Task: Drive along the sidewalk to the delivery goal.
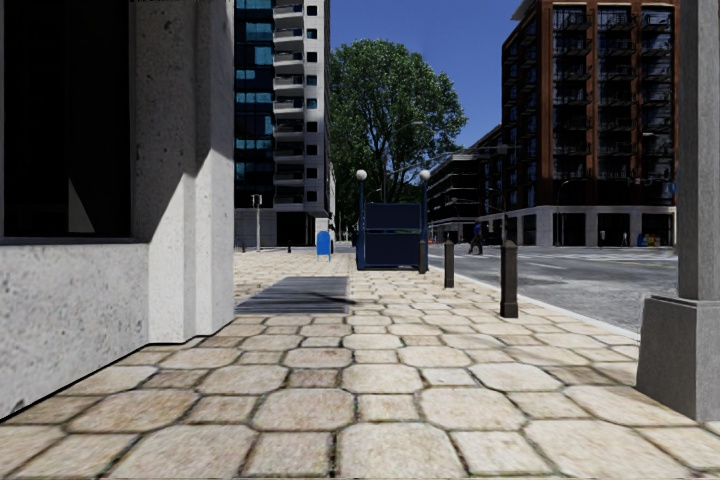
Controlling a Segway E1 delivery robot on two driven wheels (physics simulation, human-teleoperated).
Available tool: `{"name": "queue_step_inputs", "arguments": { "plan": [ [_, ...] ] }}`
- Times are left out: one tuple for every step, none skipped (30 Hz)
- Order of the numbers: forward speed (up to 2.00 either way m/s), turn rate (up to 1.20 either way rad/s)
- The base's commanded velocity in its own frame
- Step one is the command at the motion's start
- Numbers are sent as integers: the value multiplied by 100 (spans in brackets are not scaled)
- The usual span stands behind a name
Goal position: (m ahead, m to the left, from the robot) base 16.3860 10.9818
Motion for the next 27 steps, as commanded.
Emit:
{"name": "queue_step_inputs", "arguments": {
  "plan": [
    [200,0],
    [200,0],
    [200,0],
    [200,0],
    [200,0],
    [200,0],
    [200,0],
    [200,0],
    [200,0],
    [200,0],
    [200,0],
    [200,0],
    [200,0],
    [200,0],
    [200,0],
    [200,0],
    [200,0],
    [200,0],
    [200,0],
    [200,0],
    [200,0],
    [200,0],
    [200,0],
    [200,0],
    [200,0],
    [200,0],
    [200,0]
  ]
}}
